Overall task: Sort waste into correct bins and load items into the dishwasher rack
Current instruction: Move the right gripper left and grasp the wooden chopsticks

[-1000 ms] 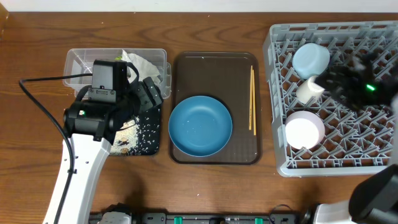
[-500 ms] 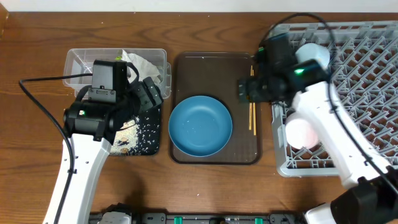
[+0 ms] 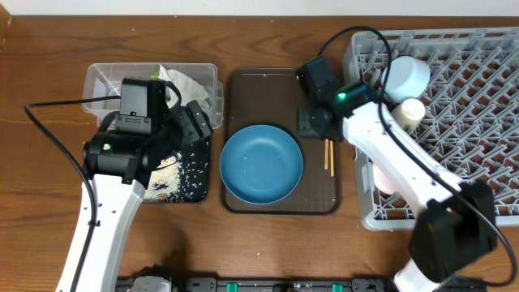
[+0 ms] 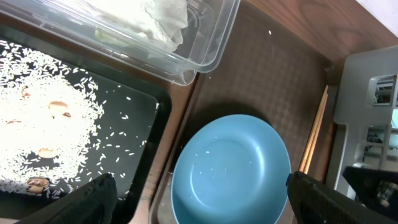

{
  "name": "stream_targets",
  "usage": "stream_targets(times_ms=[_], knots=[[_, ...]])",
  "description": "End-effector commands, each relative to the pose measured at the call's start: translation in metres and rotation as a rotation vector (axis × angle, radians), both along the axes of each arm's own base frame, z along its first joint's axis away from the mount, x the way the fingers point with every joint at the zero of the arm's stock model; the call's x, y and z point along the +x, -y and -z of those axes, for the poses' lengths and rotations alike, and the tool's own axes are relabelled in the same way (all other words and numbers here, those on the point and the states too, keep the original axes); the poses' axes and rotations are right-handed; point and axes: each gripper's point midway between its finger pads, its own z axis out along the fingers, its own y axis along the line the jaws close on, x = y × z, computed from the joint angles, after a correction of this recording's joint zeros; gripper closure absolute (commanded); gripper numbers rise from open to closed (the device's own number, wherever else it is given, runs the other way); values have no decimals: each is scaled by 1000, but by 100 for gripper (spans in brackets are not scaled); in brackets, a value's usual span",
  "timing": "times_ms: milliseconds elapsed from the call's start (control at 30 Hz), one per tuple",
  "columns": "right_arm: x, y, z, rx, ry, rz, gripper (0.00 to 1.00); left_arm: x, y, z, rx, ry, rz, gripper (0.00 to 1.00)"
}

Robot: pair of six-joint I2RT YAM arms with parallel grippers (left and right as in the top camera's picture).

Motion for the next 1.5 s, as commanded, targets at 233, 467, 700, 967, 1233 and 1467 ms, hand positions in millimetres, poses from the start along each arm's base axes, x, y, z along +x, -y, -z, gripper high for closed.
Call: stream_targets(times_ms=[233,467,700,967,1233,1467], knots=[[5,4,67,-75,-116,54,80,4,-2,-7,7,18,-3,10],[11,14,69,-74,-117,81,66,4,-2,-7,7,18,-3,10],[12,29,73,-75,-139,118,64,4,-2,-7,7,18,-3,10],[11,31,76,-74,-145,120,64,4,-2,-7,7,18,-3,10],[8,39,89,-95,-149,132,64,4,-2,-7,6,18,-3,10],[5,36,109,-30,-147,132,67,4,-2,-7,7,18,-3,10]])
